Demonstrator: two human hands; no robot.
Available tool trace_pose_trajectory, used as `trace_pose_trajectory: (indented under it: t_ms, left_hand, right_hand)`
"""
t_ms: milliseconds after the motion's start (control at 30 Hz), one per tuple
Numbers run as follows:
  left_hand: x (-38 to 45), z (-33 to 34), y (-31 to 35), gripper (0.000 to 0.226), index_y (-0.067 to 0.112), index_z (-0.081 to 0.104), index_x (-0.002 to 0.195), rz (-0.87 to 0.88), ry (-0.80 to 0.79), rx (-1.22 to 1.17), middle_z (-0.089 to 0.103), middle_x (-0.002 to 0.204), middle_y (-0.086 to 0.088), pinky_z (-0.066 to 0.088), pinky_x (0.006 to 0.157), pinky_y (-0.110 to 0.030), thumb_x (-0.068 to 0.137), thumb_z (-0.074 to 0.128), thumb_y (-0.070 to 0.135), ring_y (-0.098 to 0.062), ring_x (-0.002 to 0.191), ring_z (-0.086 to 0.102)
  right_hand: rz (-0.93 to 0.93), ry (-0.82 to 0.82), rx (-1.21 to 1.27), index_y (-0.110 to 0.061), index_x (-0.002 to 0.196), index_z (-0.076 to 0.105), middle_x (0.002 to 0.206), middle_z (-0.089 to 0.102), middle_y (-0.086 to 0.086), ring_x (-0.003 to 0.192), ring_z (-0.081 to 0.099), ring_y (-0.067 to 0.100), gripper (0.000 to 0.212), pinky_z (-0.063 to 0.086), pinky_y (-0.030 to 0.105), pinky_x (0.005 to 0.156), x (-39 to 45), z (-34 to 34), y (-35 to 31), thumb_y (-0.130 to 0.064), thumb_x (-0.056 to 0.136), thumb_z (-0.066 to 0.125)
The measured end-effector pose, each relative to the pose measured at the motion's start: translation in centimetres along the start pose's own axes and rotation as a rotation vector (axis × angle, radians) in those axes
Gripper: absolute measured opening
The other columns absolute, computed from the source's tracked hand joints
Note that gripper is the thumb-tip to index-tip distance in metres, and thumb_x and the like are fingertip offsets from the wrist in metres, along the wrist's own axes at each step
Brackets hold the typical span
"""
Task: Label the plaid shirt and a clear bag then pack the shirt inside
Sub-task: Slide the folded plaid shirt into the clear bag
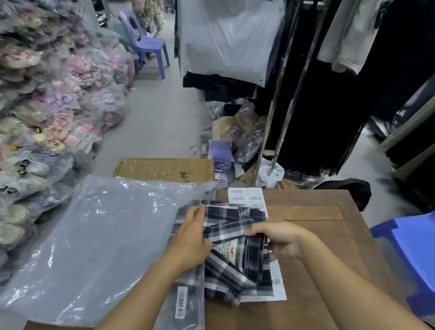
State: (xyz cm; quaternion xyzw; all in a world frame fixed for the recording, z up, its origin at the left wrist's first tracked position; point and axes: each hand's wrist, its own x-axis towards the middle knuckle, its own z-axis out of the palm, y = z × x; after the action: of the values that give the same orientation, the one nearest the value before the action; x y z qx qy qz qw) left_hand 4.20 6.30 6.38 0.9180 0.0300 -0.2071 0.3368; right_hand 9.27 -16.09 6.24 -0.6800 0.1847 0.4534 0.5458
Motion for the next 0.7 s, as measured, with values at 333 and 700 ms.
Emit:
trace_pose_trajectory:
  t_ms: [333,700]
  left_hand:
    - [-1.5,-1.9,0.2,0.086,0.021,0.005,0.159,0.025,0.042,-0.071,0.009,0.160,0.016,0.046,0.083,-0.024,0.091,0.058,0.016,-0.006,0.081,0.053]
    - [-2.5,-3.1,0.0,0.083,0.021,0.010,0.158,0.083,0.051,-0.133,0.010,0.160,0.018,0.042,0.088,-0.023,0.088,0.054,0.016,-0.014,0.096,0.061]
  right_hand:
    - [-0.188,-0.045,0.110,-0.003,0.117,0.061,0.105,0.076,0.017,0.090,0.076,0.028,0.031,0.063,0.040,0.069,0.3,4.1,-2.5,-0.003,0.086,0.060]
    - [-0.121,-0.091,0.321,-0.019,0.068,0.057,0.048,0.045,-0.004,0.043,0.043,0.016,0.019,0.042,0.024,0.051,3.3,11.2,-2.4,-0.016,0.087,0.051]
